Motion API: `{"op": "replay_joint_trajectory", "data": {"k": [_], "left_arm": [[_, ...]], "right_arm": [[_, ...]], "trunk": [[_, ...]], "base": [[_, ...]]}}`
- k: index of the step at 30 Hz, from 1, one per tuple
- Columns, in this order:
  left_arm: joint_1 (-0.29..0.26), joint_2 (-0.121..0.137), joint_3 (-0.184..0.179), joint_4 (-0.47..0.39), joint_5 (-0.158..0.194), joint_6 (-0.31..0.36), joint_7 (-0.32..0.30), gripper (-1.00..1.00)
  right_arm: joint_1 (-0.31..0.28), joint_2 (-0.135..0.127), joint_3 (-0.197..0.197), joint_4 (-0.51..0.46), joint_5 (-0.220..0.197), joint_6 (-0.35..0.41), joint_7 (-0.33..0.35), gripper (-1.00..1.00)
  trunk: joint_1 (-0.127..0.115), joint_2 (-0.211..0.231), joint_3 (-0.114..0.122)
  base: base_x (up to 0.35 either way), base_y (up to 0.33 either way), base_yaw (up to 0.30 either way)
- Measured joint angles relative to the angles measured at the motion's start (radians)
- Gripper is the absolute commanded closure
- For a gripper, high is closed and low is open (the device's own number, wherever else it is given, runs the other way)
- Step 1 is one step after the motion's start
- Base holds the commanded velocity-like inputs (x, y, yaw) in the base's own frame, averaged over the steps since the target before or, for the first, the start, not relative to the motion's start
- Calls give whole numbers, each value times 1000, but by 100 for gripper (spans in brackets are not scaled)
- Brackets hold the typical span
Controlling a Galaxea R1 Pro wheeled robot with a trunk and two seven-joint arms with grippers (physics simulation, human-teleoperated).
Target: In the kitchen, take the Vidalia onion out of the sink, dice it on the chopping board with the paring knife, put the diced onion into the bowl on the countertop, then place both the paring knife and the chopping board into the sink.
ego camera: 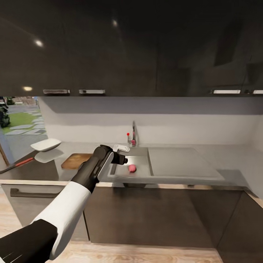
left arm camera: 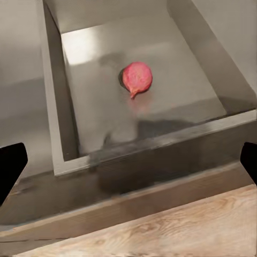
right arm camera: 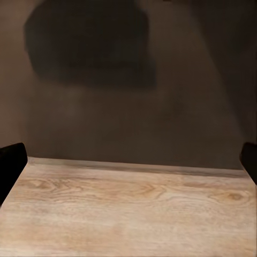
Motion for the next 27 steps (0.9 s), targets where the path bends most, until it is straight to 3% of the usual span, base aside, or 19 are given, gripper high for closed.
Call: {"op": "replay_joint_trajectory", "data": {"k": [5,7,9,14,18,27], "left_arm": [[0,-2,0,26,0,-7,0,-100],[0,-3,0,49,1,-41,1,-100],[0,-5,1,107,25,-111,1,-100],[0,-6,0,136,105,-133,1,-100],[0,-7,-1,141,134,-138,1,-100],[0,-7,-2,144,142,-139,2,-100]], "right_arm": [[0,1,0,0,0,0,0,-100],[0,1,0,0,0,0,0,-100],[0,2,0,0,0,0,0,-100],[0,2,0,0,0,1,0,-100],[0,2,0,0,0,1,0,-100],[0,2,0,0,0,1,0,-100]], "trunk": [[0,0,0],[0,0,0],[0,0,0],[0,0,0],[0,0,0],[0,0,0]], "base": [[314,0,0],[306,0,0],[299,0,0],[293,0,0],[289,-9,0],[210,-187,0]]}}
